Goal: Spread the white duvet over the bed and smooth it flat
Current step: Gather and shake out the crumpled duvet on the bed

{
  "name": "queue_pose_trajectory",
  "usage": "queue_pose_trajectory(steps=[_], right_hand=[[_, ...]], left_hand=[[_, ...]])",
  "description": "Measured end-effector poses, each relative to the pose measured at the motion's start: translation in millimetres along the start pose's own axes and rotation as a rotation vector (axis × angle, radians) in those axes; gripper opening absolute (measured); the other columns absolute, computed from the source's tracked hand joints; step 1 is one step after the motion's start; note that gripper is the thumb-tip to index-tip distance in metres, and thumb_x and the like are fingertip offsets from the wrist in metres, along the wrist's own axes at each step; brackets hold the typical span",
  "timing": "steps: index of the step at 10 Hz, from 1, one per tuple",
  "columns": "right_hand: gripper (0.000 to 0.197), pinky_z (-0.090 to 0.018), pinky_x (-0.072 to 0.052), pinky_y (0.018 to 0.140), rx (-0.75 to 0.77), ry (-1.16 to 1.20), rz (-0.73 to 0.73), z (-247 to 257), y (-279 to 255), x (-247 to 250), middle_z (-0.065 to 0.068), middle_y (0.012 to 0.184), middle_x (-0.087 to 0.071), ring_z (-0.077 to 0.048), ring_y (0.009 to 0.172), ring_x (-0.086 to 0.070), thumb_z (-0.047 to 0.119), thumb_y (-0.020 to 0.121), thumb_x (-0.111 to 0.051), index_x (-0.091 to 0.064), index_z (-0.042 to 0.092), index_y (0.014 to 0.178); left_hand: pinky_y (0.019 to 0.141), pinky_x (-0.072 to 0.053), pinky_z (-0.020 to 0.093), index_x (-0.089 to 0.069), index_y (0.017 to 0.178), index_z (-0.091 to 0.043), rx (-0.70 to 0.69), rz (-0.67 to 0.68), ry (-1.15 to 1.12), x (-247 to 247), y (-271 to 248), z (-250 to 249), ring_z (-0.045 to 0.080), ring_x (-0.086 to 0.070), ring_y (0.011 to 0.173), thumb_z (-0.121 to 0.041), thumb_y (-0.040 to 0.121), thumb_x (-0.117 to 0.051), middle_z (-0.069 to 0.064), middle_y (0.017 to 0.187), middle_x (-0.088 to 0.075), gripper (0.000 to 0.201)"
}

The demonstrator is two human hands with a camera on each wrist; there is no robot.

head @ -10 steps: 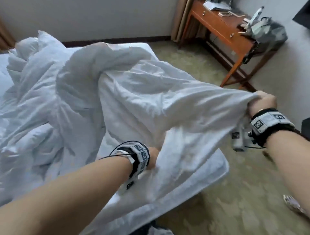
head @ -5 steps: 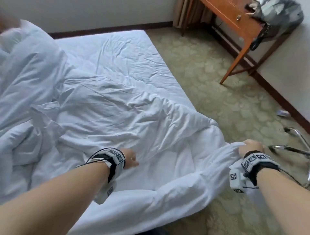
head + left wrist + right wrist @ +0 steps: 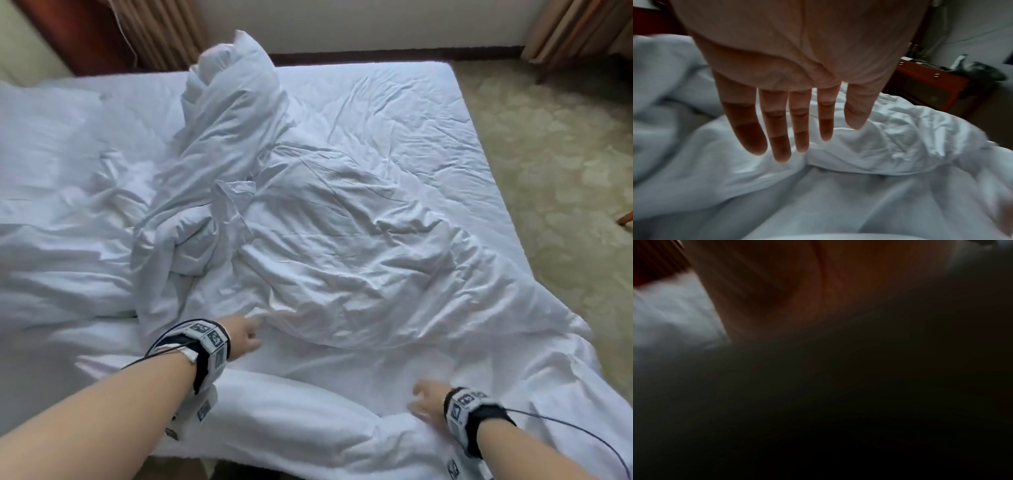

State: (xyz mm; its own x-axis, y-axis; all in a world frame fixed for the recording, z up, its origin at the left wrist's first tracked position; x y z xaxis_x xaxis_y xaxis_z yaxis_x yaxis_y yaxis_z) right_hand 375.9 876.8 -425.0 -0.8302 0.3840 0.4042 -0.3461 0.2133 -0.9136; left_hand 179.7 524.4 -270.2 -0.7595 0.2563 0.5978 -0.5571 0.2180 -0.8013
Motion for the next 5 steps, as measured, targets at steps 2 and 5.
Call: queue_pose_trajectory(steps=[2, 5], right_hand=[[0.026, -0.047, -0.052, 0.069, -1.290, 0.045, -0.730, -26.7, 0.8, 25.5, -0.001, 0.071, -0.071, -0.026, 0.061, -0.069, 0.027, 0.090, -0.046, -0.069, 0.023, 0.079], [0.028, -0.020, -0.039, 0.079, 0.314, -0.125, -0.352, 286.1, -70.7, 169.9, -0.005, 0.113, -0.066, -0.023, 0.113, -0.059, 0.032, 0.092, -0.048, -0.067, 0.015, 0.102]], left_hand=[[0.094, -0.046, 0.029, -0.064, 0.114, -0.014, 0.226, -0.010, -0.140, -11.6, -32.5, 104.0, 0.025, -0.060, 0.112, -0.039, 0.092, -0.049, 0.007, 0.119, -0.067, 0.036], [0.097, -0.042, 0.029, -0.059, 0.119, -0.017, 0.313, -0.168, -0.232, 26.1, -58.5, 202.9, 0.025, -0.056, 0.118, -0.039, 0.089, -0.053, 0.008, 0.128, -0.061, 0.039]])
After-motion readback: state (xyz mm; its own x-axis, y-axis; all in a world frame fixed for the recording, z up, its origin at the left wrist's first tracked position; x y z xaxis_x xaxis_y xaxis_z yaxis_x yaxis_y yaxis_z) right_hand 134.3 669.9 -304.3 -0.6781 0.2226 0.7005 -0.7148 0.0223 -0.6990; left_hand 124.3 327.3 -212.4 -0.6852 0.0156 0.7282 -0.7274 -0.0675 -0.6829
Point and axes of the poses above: each hand's wrist, its own y-axis towards the middle knuckle, its own x-axis out of the back of the hand, z = x × y, the point moved 10 cm from there along y, towards the middle knuckle
